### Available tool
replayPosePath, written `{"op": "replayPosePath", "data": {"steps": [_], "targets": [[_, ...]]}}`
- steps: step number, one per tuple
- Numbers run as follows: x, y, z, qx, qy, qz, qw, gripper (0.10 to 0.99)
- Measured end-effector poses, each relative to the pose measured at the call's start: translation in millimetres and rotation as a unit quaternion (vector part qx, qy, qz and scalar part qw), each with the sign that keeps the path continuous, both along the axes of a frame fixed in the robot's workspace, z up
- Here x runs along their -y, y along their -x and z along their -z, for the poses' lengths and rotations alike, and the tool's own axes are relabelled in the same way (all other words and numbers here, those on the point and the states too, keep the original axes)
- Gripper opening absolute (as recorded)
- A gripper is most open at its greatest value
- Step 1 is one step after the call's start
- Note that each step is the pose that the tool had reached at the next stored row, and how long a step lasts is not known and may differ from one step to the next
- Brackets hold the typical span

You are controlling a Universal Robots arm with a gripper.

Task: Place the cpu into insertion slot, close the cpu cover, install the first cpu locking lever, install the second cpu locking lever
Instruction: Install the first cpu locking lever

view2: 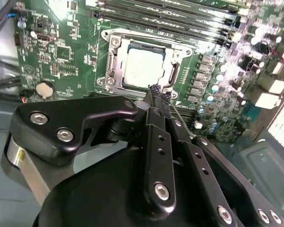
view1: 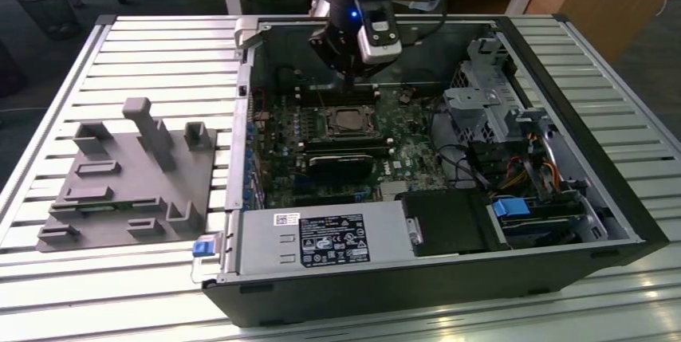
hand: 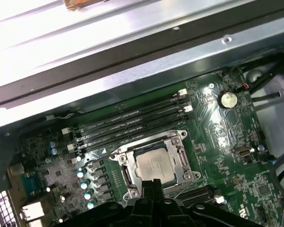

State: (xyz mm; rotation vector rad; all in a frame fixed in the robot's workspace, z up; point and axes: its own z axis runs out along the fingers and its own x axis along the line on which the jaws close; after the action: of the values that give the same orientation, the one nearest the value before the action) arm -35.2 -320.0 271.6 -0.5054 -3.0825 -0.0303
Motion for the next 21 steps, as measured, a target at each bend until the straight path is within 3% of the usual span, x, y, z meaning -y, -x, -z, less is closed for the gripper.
{"op": "replayPosePath", "data": {"steps": [13,17,21], "targets": [[0.0,0.0,0.8,0.0023,-0.0001,-0.063,0.9980,0.106],[0.0,0.0,1.3,0.0032,-0.0001,-0.089,0.9961,0.106],[0.0,0.1,1.7,0.0033,-0.0002,-0.123,0.9924,0.106]]}}
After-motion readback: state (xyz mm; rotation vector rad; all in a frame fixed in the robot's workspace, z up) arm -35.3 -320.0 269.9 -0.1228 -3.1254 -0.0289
